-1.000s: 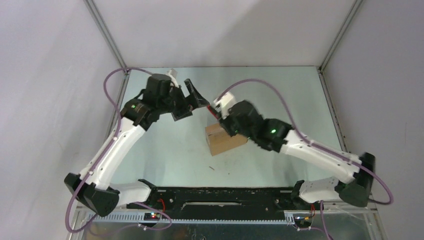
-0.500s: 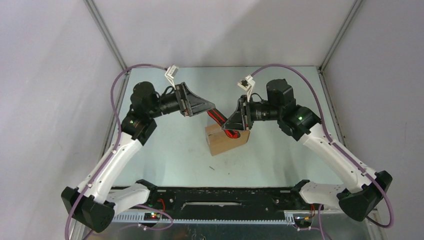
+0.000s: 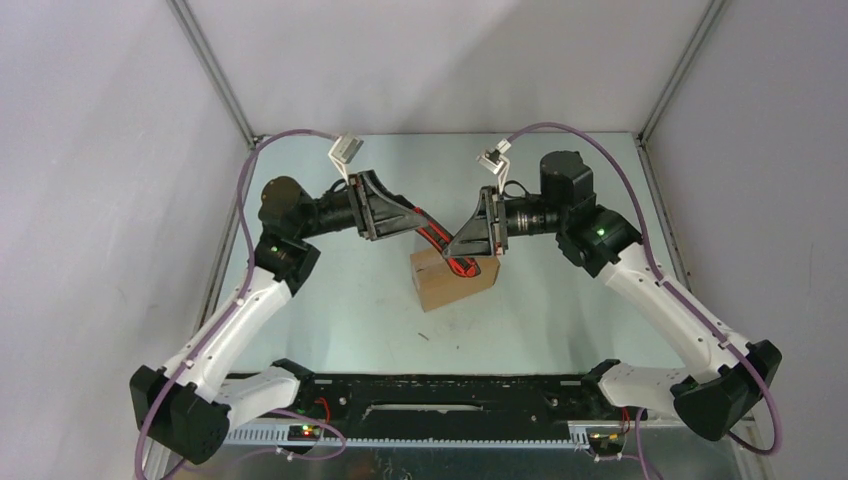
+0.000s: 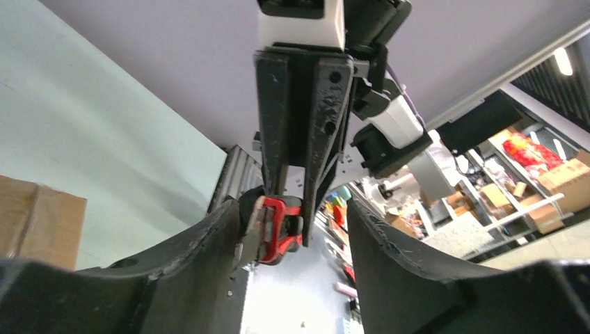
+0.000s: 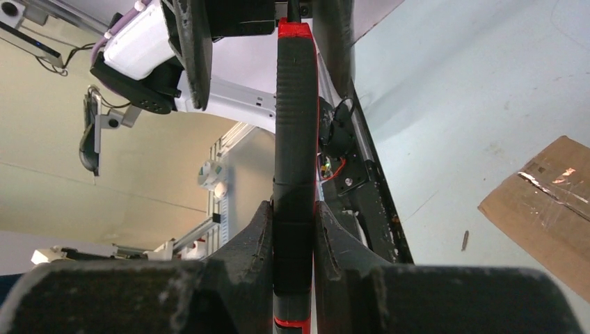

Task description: Unpack the express box

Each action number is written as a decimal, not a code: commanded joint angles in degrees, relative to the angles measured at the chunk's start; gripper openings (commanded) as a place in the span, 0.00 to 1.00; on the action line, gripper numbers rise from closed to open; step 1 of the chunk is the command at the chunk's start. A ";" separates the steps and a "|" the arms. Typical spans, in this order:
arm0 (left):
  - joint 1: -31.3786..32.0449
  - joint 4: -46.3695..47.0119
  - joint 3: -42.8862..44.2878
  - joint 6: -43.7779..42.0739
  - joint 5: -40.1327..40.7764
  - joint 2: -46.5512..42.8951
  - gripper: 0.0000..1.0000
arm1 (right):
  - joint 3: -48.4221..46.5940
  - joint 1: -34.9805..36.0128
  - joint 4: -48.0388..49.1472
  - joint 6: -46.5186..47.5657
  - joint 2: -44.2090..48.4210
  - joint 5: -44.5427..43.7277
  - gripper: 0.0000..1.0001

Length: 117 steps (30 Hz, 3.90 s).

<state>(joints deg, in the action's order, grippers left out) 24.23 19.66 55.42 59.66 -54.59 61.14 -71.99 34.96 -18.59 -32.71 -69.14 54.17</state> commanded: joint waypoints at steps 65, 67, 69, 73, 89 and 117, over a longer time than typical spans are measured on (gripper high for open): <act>2.66 10.98 -10.80 11.74 4.51 0.67 0.56 | 13.28 -1.07 20.77 -18.10 0.81 -3.35 0.00; 2.73 11.81 -10.89 12.09 3.57 1.06 0.55 | 13.27 -1.18 20.44 -17.84 0.57 -3.26 0.00; 2.90 11.34 -10.70 11.94 3.01 1.48 0.53 | 12.80 -1.14 19.94 -17.31 0.10 -3.00 0.00; 3.26 10.23 -10.36 11.41 2.48 2.47 0.43 | 11.26 -0.73 16.82 -15.59 -0.75 -3.37 0.00; 2.24 13.51 -14.42 13.79 7.92 2.01 0.00 | 10.02 -0.95 13.82 -13.73 -0.73 -3.61 0.57; 2.62 18.71 -23.82 24.14 32.44 -7.46 0.00 | 23.73 11.48 36.35 -22.46 9.73 -57.10 0.80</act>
<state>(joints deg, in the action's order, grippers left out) 24.05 39.40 32.53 81.01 -30.28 56.29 -48.95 42.96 8.67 -56.60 -60.66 18.00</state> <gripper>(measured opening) 0.075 0.791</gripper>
